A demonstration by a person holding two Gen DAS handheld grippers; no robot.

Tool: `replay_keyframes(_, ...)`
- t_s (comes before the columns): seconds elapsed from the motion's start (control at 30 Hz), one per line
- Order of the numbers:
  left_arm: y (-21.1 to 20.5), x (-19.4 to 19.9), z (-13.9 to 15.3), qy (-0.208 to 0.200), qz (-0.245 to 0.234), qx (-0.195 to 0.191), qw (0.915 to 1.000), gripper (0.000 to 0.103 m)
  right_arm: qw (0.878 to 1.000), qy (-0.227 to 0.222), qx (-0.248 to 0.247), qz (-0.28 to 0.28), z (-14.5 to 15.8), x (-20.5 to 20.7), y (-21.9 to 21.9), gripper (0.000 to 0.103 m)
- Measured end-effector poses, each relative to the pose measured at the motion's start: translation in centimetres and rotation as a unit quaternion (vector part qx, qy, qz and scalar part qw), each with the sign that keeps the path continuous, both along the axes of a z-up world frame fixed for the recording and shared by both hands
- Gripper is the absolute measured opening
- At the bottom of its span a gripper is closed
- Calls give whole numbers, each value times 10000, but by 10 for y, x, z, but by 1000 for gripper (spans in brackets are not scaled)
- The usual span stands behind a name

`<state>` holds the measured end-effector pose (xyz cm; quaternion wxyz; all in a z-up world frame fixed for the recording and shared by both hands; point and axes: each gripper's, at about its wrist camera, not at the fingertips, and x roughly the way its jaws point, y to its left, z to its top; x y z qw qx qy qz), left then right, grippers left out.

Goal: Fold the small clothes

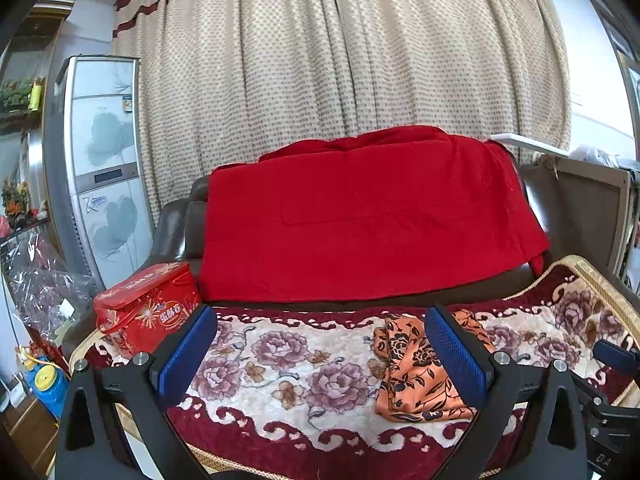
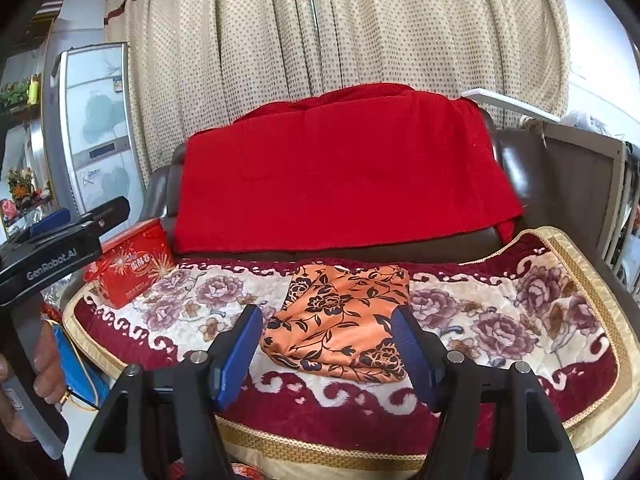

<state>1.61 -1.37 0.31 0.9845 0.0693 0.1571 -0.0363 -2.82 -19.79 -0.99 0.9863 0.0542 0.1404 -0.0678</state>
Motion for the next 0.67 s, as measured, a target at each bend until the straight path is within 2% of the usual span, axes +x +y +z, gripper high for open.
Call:
replay_keyframes(0.47,-2,2,-3,65,-176,27,9998,103,9999,97,8,57,-7,12,-1,70)
replay_keyframes(0.6,-1,12,-6,115,-415,-107,9990,103,9999,135,-43,71,-9,20,-3,70)
replay_keyframes(0.67,4,31,-11,245,-461,-252,9983,103,9998,166,19,120,-9,30,-9,70)
